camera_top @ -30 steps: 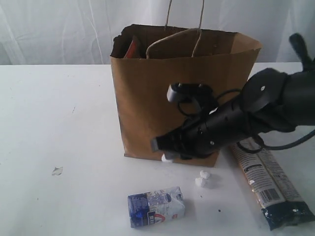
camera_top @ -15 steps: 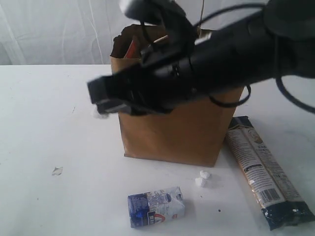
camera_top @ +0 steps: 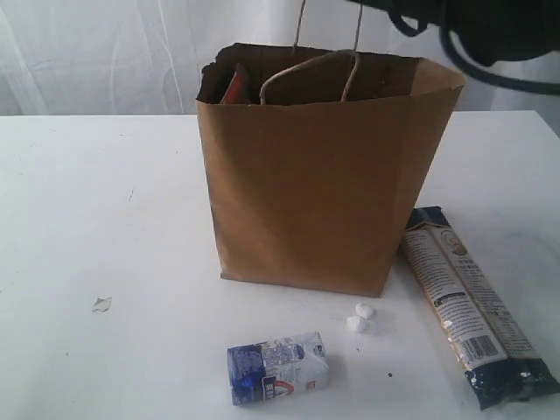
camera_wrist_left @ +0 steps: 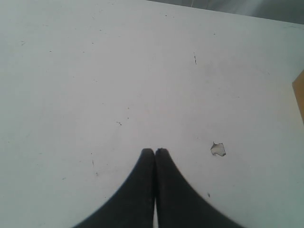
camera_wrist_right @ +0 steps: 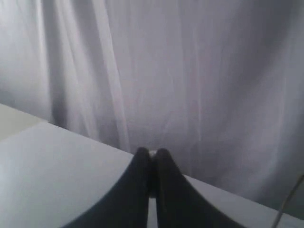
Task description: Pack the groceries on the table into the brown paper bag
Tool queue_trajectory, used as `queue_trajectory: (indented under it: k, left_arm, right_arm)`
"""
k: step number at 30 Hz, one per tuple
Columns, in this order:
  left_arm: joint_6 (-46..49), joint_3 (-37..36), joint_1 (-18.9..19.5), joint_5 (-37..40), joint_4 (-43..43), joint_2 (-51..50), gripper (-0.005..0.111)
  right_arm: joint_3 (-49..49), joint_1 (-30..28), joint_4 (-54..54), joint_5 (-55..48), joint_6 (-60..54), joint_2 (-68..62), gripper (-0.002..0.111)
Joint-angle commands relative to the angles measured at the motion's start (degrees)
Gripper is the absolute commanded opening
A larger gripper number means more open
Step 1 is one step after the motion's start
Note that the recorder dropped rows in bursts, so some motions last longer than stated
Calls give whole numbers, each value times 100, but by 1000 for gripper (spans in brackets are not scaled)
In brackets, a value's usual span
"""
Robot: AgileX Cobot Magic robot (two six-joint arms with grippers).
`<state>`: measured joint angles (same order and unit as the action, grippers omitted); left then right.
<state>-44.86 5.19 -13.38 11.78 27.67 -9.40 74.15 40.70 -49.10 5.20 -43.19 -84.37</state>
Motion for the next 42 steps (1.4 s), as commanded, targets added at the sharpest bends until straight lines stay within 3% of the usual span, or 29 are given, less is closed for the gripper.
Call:
queue_trajectory:
  k: [1, 4, 6, 10, 14, 17, 19, 24, 28, 36, 38, 42]
  left_arm:
    - [-19, -41, 10, -17, 20, 24, 0]
    - [-19, -41, 10, -17, 20, 24, 0]
    - [-19, -41, 10, -17, 20, 24, 0]
    - [-19, -41, 10, -17, 20, 24, 0]
    - [-19, -41, 10, -17, 20, 24, 0]
    - [-19, -41, 10, -17, 20, 24, 0]
    - [-19, -41, 10, -17, 20, 24, 0]
    - [-19, -41, 10, -17, 20, 24, 0]
    - [-19, -41, 10, -17, 20, 24, 0]
    - [-19, -41, 10, -17, 20, 24, 0]
    - [-19, -41, 10, -17, 20, 24, 0]
    - [-19, -41, 10, -17, 20, 24, 0]
  right_arm:
    - [-148, -290, -70, 122, -350, -336, 0]
    - [-291, -489, -141, -520, -350, -389, 2]
    - [-296, -606, -130, -1139, -350, -389, 14]
    - [-296, -606, -120, -906, -350, -378, 36]
    - [-296, -606, -122, -520, -800, -64, 38]
    - [-296, -606, -122, -748, -809, 243, 35]
    - [-296, -606, 138, -1162, -967, 331, 27]
    - [-296, -617, 2111, -2336, -930, 457, 0]
    - [-296, -774, 3621, -2899, 582, 491, 0]
    - [-296, -1400, 7515, -4501, 5398, 707, 0]
    - [-296, -1525, 8018, -4989, 6143, 755, 0]
    - [-296, -1625, 7984, -6223, 6272, 778, 0]
